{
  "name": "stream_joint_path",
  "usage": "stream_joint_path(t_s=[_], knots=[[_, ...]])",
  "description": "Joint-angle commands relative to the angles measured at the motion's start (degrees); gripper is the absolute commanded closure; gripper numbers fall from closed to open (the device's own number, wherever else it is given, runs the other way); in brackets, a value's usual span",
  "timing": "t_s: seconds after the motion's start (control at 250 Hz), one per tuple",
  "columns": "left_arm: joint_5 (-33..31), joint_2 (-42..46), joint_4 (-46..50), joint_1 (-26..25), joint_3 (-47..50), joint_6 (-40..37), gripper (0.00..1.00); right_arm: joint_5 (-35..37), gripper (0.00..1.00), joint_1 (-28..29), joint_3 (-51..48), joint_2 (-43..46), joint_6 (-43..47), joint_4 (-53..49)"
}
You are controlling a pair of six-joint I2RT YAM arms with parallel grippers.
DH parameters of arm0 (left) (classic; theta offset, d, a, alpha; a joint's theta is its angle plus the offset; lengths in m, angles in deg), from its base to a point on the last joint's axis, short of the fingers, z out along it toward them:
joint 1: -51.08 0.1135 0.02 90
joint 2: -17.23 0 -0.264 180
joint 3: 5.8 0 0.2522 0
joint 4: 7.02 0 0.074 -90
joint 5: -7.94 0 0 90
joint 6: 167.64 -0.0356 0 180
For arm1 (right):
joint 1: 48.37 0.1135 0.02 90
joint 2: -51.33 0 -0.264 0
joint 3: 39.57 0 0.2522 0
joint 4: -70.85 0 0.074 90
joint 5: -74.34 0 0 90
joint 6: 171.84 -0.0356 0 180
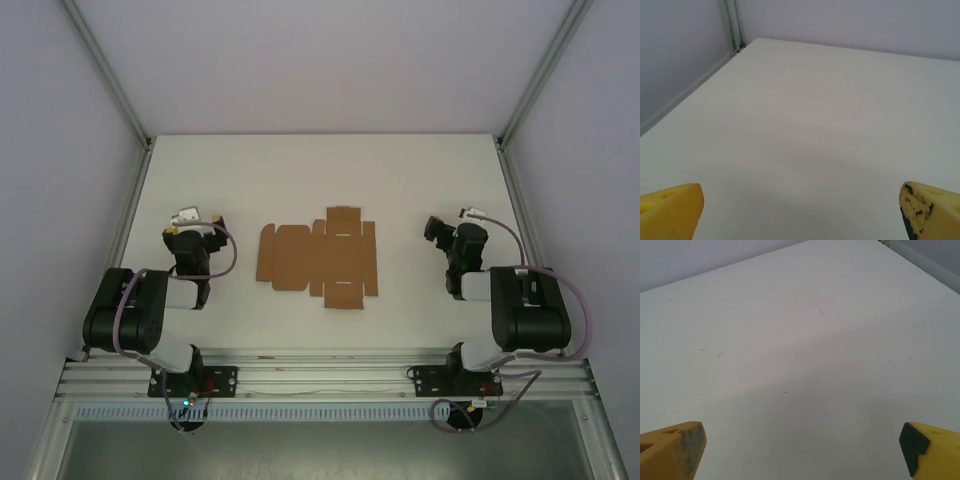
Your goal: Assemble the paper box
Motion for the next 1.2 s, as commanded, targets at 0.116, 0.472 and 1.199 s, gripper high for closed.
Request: stream_joint_path(t_s=[0.116, 0.472, 1.199], knots=[[0.6, 0.5, 0.5, -0.2, -0.8, -0.3, 0.0, 1.5, 0.0, 0.0, 1.0, 0.8, -0.6, 0.7], [1.6, 0.4, 0.9, -0.2, -1.1, -0.7, 0.0, 1.5, 0.0, -0.1, 1.1, 0.7, -0.6, 0.5], [13.4, 16.7, 48.1, -1.0, -17.6, 15.1, 0.0, 6.2, 0.04, 9.5, 17.3, 20.3, -13.4, -44.6]])
